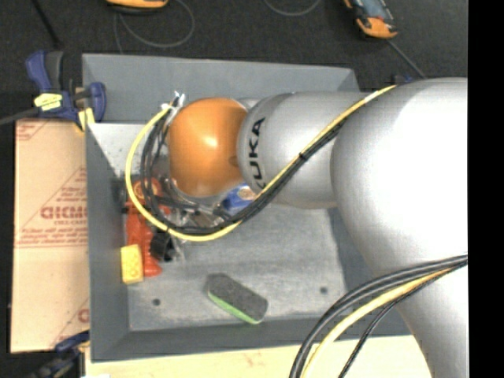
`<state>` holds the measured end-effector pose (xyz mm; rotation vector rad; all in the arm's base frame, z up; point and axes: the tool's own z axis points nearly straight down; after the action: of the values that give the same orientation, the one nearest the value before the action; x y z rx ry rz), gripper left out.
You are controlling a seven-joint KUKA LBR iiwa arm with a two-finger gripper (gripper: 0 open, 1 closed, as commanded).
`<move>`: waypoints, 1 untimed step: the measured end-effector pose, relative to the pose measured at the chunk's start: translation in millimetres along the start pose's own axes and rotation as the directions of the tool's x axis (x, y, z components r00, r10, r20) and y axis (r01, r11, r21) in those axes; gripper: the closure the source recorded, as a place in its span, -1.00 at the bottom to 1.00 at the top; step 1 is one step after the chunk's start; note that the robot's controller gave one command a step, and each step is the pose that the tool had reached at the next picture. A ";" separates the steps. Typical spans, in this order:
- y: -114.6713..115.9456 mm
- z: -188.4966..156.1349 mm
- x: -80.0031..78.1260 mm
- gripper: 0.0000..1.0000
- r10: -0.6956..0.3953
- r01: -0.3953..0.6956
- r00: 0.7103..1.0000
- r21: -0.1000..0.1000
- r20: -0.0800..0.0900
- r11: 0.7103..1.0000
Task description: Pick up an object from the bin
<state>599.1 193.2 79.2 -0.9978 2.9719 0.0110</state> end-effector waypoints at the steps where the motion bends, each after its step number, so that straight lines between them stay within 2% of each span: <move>1: -0.1 -12.5 1.9 1.00 0.001 -0.001 1.000 0.001 -0.008 1.000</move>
Offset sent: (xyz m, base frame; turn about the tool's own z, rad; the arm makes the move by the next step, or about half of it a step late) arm 0.0000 -0.0001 0.0429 0.0000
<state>597.6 191.8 91.7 -0.9989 2.9791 0.0063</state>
